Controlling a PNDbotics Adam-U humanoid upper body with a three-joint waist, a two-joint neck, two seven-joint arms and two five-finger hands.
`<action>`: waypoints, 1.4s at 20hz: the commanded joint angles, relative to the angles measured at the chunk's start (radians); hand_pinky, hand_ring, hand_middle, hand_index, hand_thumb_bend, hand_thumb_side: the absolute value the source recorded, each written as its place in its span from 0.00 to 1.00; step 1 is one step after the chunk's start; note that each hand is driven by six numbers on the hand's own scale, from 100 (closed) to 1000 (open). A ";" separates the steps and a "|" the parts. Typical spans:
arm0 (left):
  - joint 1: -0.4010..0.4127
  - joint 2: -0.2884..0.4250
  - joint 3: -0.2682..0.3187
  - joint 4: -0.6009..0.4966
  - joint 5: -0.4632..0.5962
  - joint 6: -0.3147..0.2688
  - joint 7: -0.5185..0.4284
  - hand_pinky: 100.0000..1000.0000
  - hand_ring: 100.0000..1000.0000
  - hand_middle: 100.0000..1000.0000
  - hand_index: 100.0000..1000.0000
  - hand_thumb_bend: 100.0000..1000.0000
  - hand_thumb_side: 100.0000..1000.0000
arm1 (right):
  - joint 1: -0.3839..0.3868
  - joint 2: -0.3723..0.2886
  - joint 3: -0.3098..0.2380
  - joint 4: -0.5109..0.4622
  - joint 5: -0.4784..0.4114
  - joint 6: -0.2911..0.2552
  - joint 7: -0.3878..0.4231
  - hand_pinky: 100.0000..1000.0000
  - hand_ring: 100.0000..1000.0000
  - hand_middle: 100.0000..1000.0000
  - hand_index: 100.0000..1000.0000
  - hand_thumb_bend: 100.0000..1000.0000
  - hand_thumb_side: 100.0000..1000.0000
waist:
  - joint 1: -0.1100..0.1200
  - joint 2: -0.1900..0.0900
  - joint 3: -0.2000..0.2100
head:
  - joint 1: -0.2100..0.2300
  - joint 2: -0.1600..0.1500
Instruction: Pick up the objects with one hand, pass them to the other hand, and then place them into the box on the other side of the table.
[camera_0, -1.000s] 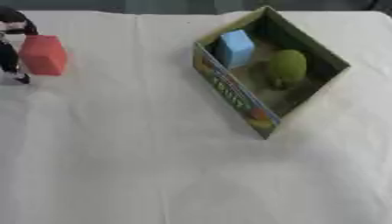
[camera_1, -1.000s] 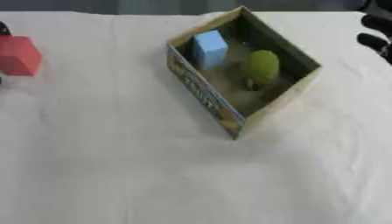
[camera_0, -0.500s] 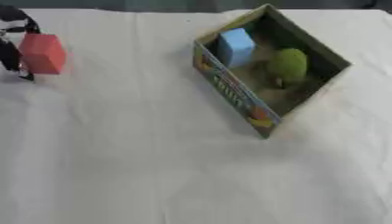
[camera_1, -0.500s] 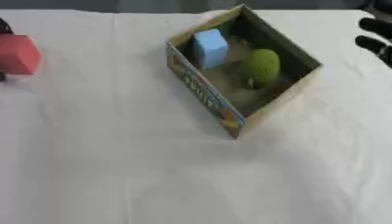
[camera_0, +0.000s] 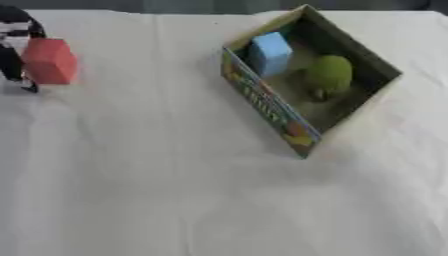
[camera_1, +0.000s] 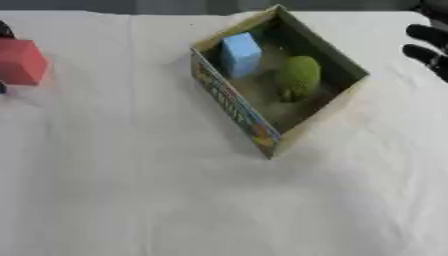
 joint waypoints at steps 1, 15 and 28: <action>-0.025 0.026 0.007 -0.021 0.003 0.009 0.000 0.76 0.77 0.69 0.74 0.55 0.00 | -0.005 -0.021 -0.007 -0.020 0.005 -0.001 0.005 1.00 1.00 1.00 1.00 0.00 0.46 | 0.001 -0.001 -0.002 | -0.002 -0.013; -0.030 0.018 0.009 -0.032 0.037 0.017 -0.015 0.74 0.76 0.66 0.65 0.42 0.00 | -0.004 -0.010 -0.006 -0.020 0.028 -0.003 0.015 1.00 1.00 1.00 1.00 0.00 0.47 | -0.002 0.009 -0.002 | -0.005 -0.012; -0.030 0.011 0.008 -0.041 0.088 0.010 -0.024 0.68 0.66 0.54 0.49 0.25 0.00 | 0.001 -0.010 -0.007 -0.020 0.030 -0.002 0.019 1.00 1.00 1.00 1.00 0.00 0.46 | -0.006 0.003 0.009 | -0.012 -0.005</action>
